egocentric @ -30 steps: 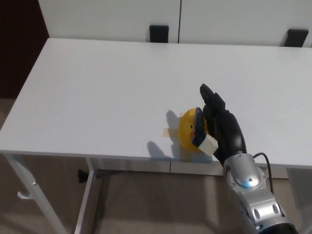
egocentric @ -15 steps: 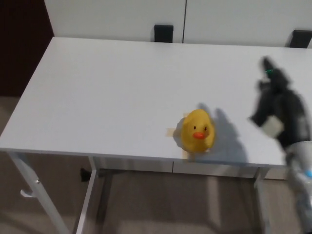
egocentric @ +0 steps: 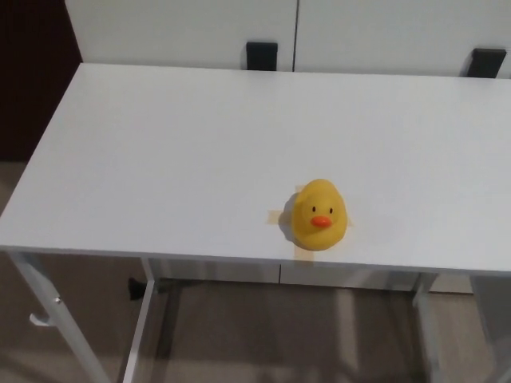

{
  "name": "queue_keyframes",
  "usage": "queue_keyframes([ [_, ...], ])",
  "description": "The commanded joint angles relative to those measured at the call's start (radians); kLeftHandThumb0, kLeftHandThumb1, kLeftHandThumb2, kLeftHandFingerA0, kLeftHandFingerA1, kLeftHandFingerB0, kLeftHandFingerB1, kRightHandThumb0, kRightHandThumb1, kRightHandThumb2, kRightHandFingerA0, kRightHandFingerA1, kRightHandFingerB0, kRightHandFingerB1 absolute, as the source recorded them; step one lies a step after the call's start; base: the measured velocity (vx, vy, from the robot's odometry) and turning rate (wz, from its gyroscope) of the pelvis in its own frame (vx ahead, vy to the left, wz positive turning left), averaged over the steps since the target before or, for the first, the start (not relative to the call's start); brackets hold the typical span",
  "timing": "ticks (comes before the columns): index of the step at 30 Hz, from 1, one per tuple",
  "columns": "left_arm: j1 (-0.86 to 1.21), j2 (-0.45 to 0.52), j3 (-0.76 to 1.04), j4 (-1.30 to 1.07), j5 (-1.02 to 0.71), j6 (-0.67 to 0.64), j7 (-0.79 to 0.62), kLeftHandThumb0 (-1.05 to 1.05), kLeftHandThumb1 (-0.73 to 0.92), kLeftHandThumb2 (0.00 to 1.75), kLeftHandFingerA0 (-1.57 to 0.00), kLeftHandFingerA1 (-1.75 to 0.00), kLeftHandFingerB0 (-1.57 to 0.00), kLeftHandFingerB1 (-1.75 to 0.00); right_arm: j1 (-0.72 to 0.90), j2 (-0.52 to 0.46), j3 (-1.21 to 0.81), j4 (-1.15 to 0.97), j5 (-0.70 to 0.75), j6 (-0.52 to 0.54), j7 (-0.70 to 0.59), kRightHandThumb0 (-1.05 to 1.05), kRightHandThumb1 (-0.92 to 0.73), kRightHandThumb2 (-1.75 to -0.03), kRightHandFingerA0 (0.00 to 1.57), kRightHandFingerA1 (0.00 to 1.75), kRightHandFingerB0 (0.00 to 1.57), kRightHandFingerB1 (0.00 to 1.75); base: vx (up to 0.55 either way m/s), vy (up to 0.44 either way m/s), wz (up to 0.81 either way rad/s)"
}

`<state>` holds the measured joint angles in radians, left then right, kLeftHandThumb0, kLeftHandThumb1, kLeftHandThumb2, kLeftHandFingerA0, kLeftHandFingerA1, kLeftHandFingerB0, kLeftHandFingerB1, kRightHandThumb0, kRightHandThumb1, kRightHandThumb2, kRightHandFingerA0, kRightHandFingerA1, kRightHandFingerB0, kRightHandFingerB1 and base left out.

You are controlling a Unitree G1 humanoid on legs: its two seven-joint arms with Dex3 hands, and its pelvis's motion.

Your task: The robot uses its right hand to push the yellow duck toy to the center of the white desk.

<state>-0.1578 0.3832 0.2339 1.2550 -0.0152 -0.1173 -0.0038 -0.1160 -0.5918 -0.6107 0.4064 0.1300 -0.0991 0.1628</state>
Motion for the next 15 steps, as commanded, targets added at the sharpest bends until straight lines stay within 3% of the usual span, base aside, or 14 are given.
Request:
queue_keyframes([
  [1,0.007,0.025,0.007,0.012,-0.002,-0.034,0.007,-0.17,0.68,0.63,-0.86,-0.61,-0.85,-0.65,0.213,-0.051,-0.144,0.214,0.038,-0.128,0.007,-0.87,-0.68,-0.71,0.00,0.71,0.00,0.54,0.00,0.000,0.00],
  [2,0.007,0.025,0.007,0.012,-0.002,-0.034,0.007,-0.17,0.68,0.63,-0.86,-0.61,-0.85,-0.65,0.213,-0.051,-0.144,0.214,0.038,-0.128,0.007,-0.87,-0.68,-0.71,0.00,0.71,0.00,0.54,0.00,0.000,0.06],
  [3,0.009,0.027,0.005,0.013,0.000,-0.036,0.007,-0.20,0.66,0.60,-0.86,-0.60,-0.83,-0.62,0.230,-0.038,-0.160,0.257,0.051,-0.137,0.001,-0.59,-0.68,-0.59,0.05,0.92,0.03,0.71,0.00,0.000,0.00],
  [5,0.011,0.028,0.002,0.013,0.003,-0.038,0.007,-0.20,0.66,0.60,-0.86,-0.60,-0.83,-0.62,0.241,-0.027,-0.177,0.317,0.072,-0.160,0.001,-0.59,-0.68,-0.59,0.05,0.92,0.03,0.71,0.00,0.000,0.00],
  [6,0.011,0.029,0.002,0.013,0.003,-0.036,0.008,-0.18,0.68,0.60,-0.85,-0.59,-0.83,-0.61,0.248,-0.008,-0.184,0.372,0.073,-0.171,-0.033,-0.35,-0.64,-0.67,0.37,0.76,0.23,0.62,0.00,0.000,0.00],
  [7,0.011,0.028,0.002,0.013,0.003,-0.035,0.008,-0.18,0.68,0.60,-0.85,-0.59,-0.83,-0.61,0.251,0.003,-0.186,0.410,0.071,-0.178,-0.058,-0.35,-0.64,-0.67,0.37,0.76,0.23,0.62,0.00,0.000,0.00],
  [8,0.011,0.028,0.003,0.013,0.001,-0.034,0.008,-0.17,0.68,0.61,-0.86,-0.61,-0.83,-0.61,0.261,0.029,-0.191,0.465,0.068,-0.201,-0.097,-0.06,-0.35,-1.21,0.61,0.73,0.39,0.65,0.00,0.000,0.00],
  [9,0.012,0.028,0.004,0.012,0.001,-0.033,0.008,-0.17,0.68,0.61,-0.86,-0.61,-0.83,-0.61,0.266,0.045,-0.194,0.506,0.066,-0.221,-0.121,-0.06,-0.35,-1.21,0.61,0.73,0.39,0.65,0.00,0.000,0.00],
  [10,0.011,0.028,0.006,0.012,-0.002,-0.029,0.008,-0.16,0.67,0.62,-0.86,-0.62,-0.85,-0.63,0.287,0.076,-0.196,0.513,0.071,-0.224,-0.133,-0.10,-0.30,-1.18,0.85,0.67,0.59,0.66,0.00,0.000,0.00],
  [12,0.010,0.028,0.008,0.013,-0.004,-0.024,0.009,-0.16,0.67,0.62,-0.86,-0.62,-0.85,-0.63,0.306,0.106,-0.197,0.522,0.077,-0.230,-0.140,-0.10,-0.30,-1.18,0.85,0.67,0.59,0.66,0.00,0.000,0.00],
  [13,0.011,0.030,0.005,0.014,-0.001,-0.024,0.008,-0.19,0.67,0.60,-0.86,-0.61,-0.83,-0.61,0.317,0.118,-0.189,0.533,0.075,-0.239,-0.129,-0.07,-0.33,-1.13,0.98,0.63,0.78,0.64,0.00,0.000,0.00],
  [14,0.011,0.031,0.003,0.015,0.002,-0.024,0.008,-0.19,0.67,0.60,-0.86,-0.61,-0.83,-0.61,0.321,0.123,-0.183,0.545,0.074,-0.250,-0.122,-0.07,-0.33,-1.13,0.98,0.63,0.78,0.64,0.00,0.000,0.00],
  [15,0.011,0.034,0.004,0.014,0.002,-0.030,0.009,-0.14,0.66,0.65,-0.87,-0.63,-0.83,-0.63,0.311,0.124,-0.162,0.587,0.066,-0.252,-0.085,0.05,-0.22,-1.25,1.12,0.59,0.96,0.62,0.00,0.000,0.00],
])
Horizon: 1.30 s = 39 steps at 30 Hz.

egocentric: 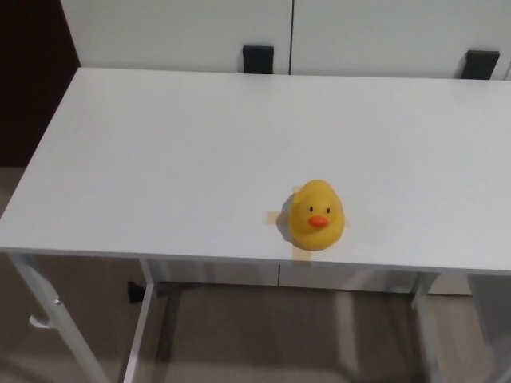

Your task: The robot uses its right hand to push the yellow duck toy to the center of the white desk.

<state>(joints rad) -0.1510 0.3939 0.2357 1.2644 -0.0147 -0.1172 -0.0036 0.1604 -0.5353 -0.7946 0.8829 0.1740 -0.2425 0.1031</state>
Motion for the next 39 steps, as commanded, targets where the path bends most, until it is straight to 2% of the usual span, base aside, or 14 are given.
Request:
queue_keyframes([
  [1,0.004,0.025,0.004,0.004,0.001,-0.034,0.009,-0.14,0.66,0.65,-0.87,-0.63,-0.83,-0.63,0.027,0.067,0.038,0.141,0.018,-0.111,0.000,0.05,-0.22,-1.25,1.12,0.59,0.96,0.62,0.00,0.000,0.00],
  [2,0.006,0.025,0.001,0.001,0.003,-0.039,0.013,-0.17,0.66,0.64,-0.89,-0.64,-0.84,-0.63,0.023,0.063,0.063,0.172,0.000,-0.107,0.014,-0.06,-0.25,-1.16,1.19,0.58,1.01,0.59,0.00,0.000,0.00],
  [5,0.013,0.026,-0.006,-0.006,0.011,-0.046,0.019,-0.14,0.66,0.66,-0.90,-0.64,-0.83,-0.64,0.025,0.057,0.110,0.209,-0.021,-0.105,0.023,-0.10,-0.29,-1.12,1.21,0.57,1.01,0.59,0.00,0.000,0.00],
  [8,0.016,0.027,-0.009,-0.008,0.014,-0.050,0.019,-0.14,0.66,0.66,-0.90,-0.64,-0.83,-0.64,0.029,0.056,0.131,0.215,-0.020,-0.104,0.026,-0.10,-0.29,-1.12,1.21,0.57,1.01,0.59,0.00,0.000,0.00],
  [9,0.019,0.027,-0.009,-0.008,0.013,-0.051,0.019,-0.13,0.65,0.68,-0.91,-0.66,-0.83,-0.64,0.044,0.055,0.156,0.194,-0.031,-0.101,0.041,-0.07,-0.32,-1.07,1.15,0.57,0.96,0.58,0.00,0.000,0.00],
  [13,0.028,0.026,-0.013,-0.008,0.013,-0.053,0.017,-0.13,0.64,0.69,-0.91,-0.66,-0.83,-0.64,0.064,0.043,0.220,0.167,-0.053,-0.083,0.054,-0.09,-0.32,-1.11,1.14,0.58,0.94,0.58,0.00,0.000,0.00],
  [17,0.032,0.022,-0.009,-0.005,0.006,-0.053,0.019,-0.10,0.62,0.72,-0.90,-0.66,-0.83,-0.66,0.060,0.039,0.246,0.147,-0.037,-0.058,0.047,-0.08,-0.33,-1.09,1.15,0.57,0.93,0.58,0.00,0.000,0.00],
  [22,0.038,0.024,-0.003,-0.004,0.000,-0.041,0.027,-0.15,0.68,0.63,-0.89,-0.62,-0.82,-0.62,0.067,0.040,0.270,0.129,-0.034,-0.053,0.049,-0.09,-0.35,-1.08,1.11,0.56,0.93,0.56,0.00,0.000,0.00],
  [23,0.040,0.029,-0.006,-0.007,0.004,-0.041,0.024,-0.12,0.67,0.70,-0.85,-0.65,-0.80,-0.64,0.066,0.043,0.276,0.125,-0.034,-0.048,0.048,-0.10,-0.28,-1.20,1.13,0.57,0.94,0.57,0.00,0.000,0.00],
  [28,0.029,0.040,-0.005,-0.005,0.004,-0.038,0.018,-0.16,0.66,0.65,-0.90,-0.65,-0.83,-0.65,0.055,0.045,0.296,0.132,-0.032,-0.047,0.050,-0.01,-0.25,-1.22,1.13,0.55,0.95,0.56,0.00,0.000,0.00],
  [33,0.021,0.043,-0.011,-0.005,0.010,-0.040,0.020,-0.16,0.64,0.67,-0.90,-0.65,-0.85,-0.63,0.054,0.045,0.306,0.122,-0.026,-0.031,0.048,-0.02,-0.28,-1.14,1.12,0.56,0.94,0.57,0.00,0.000,0.00],
  [35,0.018,0.042,-0.016,-0.008,0.012,-0.033,0.017,-0.12,0.65,0.67,-0.90,-0.64,-0.81,-0.63,0.070,0.045,0.314,0.086,-0.024,-0.014,0.053,-0.10,-0.31,-1.12,1.12,0.58,0.92,0.58,0.00,0.000,0.00],
  [36,0.023,0.042,-0.017,-0.008,0.012,-0.036,0.013,-0.09,0.61,0.71,-0.87,-0.64,-0.84,-0.65,0.064,0.041,0.323,0.099,-0.035,-0.032,0.054,-0.06,-0.24,-1.24,1.14,0.55,0.97,0.56,0.00,0.000,0.00],
  [39,0.028,0.043,-0.017,-0.008,0.011,-0.042,0.008,-0.09,0.61,0.71,-0.87,-0.64,-0.84,-0.65,0.056,0.037,0.335,0.116,-0.046,-0.054,0.054,-0.06,-0.24,-1.24,1.14,0.55,0.97,0.56,0.00,0.000,0.00],
])
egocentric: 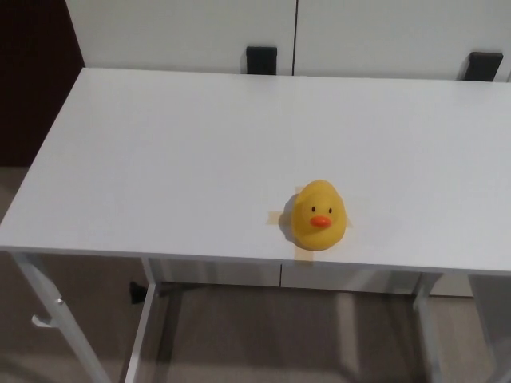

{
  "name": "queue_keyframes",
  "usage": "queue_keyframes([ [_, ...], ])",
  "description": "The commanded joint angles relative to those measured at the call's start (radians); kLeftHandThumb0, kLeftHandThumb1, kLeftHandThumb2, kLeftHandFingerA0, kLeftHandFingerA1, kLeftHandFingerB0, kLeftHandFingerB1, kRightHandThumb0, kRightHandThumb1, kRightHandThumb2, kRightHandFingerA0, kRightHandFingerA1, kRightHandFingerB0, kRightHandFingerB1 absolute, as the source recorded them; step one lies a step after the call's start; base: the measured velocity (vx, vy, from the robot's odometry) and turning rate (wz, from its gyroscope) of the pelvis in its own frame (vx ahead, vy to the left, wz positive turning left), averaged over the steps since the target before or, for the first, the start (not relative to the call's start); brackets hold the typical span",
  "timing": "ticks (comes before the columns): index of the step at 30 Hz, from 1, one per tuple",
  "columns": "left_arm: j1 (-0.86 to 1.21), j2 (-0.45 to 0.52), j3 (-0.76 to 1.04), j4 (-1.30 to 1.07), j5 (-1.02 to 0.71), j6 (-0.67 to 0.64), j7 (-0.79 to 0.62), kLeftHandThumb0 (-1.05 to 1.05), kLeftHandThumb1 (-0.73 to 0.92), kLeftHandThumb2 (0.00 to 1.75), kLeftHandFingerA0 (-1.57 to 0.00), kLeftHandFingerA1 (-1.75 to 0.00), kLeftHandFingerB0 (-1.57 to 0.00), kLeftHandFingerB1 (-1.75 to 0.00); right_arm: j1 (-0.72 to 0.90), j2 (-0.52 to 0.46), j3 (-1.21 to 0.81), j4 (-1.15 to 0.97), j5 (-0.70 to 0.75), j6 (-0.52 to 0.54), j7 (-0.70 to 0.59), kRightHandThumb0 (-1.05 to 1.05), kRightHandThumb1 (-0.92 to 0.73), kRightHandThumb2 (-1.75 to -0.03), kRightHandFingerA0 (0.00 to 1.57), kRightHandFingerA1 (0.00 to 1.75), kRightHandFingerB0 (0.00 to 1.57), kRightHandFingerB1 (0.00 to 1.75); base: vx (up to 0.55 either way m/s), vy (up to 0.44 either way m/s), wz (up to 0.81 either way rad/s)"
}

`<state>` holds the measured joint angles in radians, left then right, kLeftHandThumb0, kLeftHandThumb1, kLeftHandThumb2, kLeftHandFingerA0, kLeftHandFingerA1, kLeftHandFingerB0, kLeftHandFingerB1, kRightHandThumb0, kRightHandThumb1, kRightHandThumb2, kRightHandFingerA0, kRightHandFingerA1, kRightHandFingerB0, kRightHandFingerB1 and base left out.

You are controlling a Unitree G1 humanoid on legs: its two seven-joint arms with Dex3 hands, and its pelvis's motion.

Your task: The robot uses its right hand to push the yellow duck toy to the center of the white desk.

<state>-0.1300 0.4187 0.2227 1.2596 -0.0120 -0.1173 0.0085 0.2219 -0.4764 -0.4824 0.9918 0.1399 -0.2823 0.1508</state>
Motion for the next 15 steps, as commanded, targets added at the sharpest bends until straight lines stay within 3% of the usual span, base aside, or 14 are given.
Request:
queue_keyframes([
  [1,0.009,0.018,-0.005,-0.004,0.008,-0.040,-0.003,-0.11,0.64,0.69,-0.88,-0.64,-0.83,-0.64,-0.006,-0.023,0.026,0.009,-0.011,-0.022,0.013,-0.02,-0.22,-1.27,1.13,0.54,0.95,0.55,0.00,0.000,0.00],
  [5,0.007,0.014,-0.003,-0.002,0.003,-0.041,0.000,-0.13,0.66,0.68,-0.89,-0.65,-0.83,-0.65,-0.019,-0.028,0.027,0.005,0.002,-0.008,0.026,-0.05,-0.28,-1.18,1.14,0.55,0.94,0.56,0.00,0.000,0.00],
  [7,0.007,0.014,-0.004,-0.002,0.004,-0.044,-0.001,-0.13,0.66,0.68,-0.89,-0.65,-0.83,-0.65,-0.022,-0.028,0.027,0.005,0.004,-0.003,0.025,-0.05,-0.28,-1.18,1.14,0.55,0.94,0.56,0.00,0.000,0.00],
  [8,0.004,0.017,-0.005,-0.002,0.004,-0.039,-0.001,-0.16,0.68,0.64,-0.90,-0.63,-0.82,-0.63,-0.021,-0.023,0.029,0.003,0.003,-0.010,0.023,-0.05,-0.22,-1.30,1.13,0.55,0.94,0.55,0.00,0.000,0.00],
  [10,0.001,0.019,0.000,-0.003,-0.001,-0.036,-0.004,-0.14,0.65,0.67,-0.92,-0.69,-0.83,-0.65,-0.019,-0.020,0.029,0.001,0.003,-0.013,0.022,-0.06,-0.24,-1.25,1.12,0.55,0.94,0.56,0.00,0.000,0.00],
  [15,-0.004,0.021,0.000,-0.001,0.000,-0.035,-0.005,-0.14,0.66,0.65,-0.89,-0.64,-0.81,-0.63,-0.029,-0.022,0.028,0.002,0.008,-0.004,0.029,0.02,-0.25,-1.23,1.11,0.55,0.93,0.56,0.00,0.000,0.00],
])
